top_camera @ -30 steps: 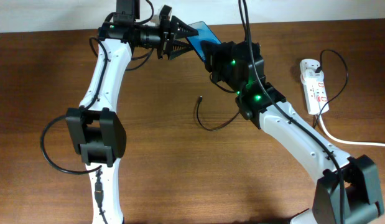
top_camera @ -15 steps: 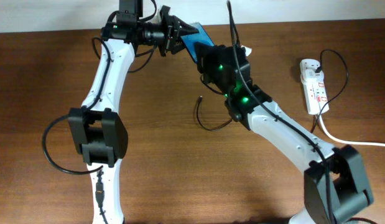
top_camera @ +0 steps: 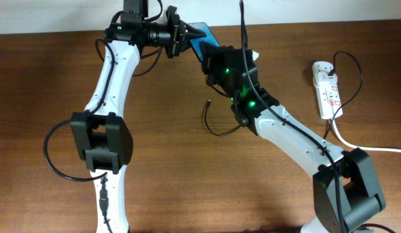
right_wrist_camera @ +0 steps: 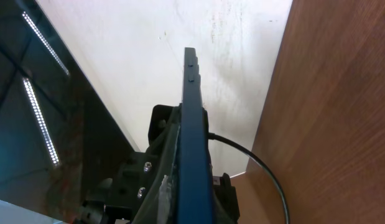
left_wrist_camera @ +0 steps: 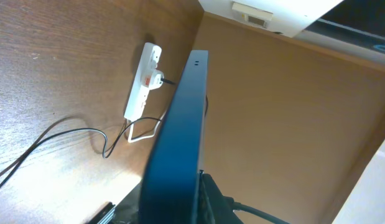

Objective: Plug charger to phone and switch on socket
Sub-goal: 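Grasp the black USB-C cable end with the right gripper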

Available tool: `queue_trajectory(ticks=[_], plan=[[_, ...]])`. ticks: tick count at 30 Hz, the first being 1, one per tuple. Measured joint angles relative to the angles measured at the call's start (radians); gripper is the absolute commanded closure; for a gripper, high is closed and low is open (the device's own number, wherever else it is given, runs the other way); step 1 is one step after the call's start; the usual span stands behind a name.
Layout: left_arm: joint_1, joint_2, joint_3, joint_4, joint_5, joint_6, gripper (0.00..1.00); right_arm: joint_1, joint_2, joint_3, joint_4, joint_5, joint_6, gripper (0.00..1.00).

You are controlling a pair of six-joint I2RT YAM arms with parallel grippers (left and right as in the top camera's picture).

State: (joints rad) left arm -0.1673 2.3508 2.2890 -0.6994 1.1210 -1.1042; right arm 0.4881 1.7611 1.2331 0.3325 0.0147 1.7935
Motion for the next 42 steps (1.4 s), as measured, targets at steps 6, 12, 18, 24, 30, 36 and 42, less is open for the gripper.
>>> queue_trajectory(ticks=[6, 12, 18, 24, 30, 36, 42], plan=[[-0.002, 0.000, 0.000, -0.014, -0.026, -0.016, 1.00, 0.003, 0.000, 0.000, -0.003, -0.001, -0.084, 0.46], [0.000, 0.000, 0.000, -0.019, -0.036, 0.036, 1.00, 0.001, 0.000, 0.000, -0.013, 0.012, -0.127, 0.02], [0.072, 0.000, 0.000, -0.156, -0.018, 0.321, 1.00, -0.154, 0.000, 0.001, -0.124, -0.050, -0.539, 0.02], [0.174, 0.000, 0.000, -0.203, 0.103, 0.581, 1.00, -0.297, 0.002, 0.011, -0.437, -0.198, -0.838, 0.02], [0.215, 0.000, -0.007, -0.575, 0.080, 0.980, 1.00, -0.256, 0.002, 0.010, -0.678, -0.224, -1.035, 0.10], [0.217, 0.000, -0.008, -0.626, 0.050, 1.138, 1.00, -0.153, 0.035, 0.011, -0.611, -0.287, -1.094, 0.54], [0.266, 0.000, -0.008, -0.583, 0.100, 1.062, 1.00, -0.148, 0.224, 0.011, -0.532, -0.458, -1.056, 0.66]])
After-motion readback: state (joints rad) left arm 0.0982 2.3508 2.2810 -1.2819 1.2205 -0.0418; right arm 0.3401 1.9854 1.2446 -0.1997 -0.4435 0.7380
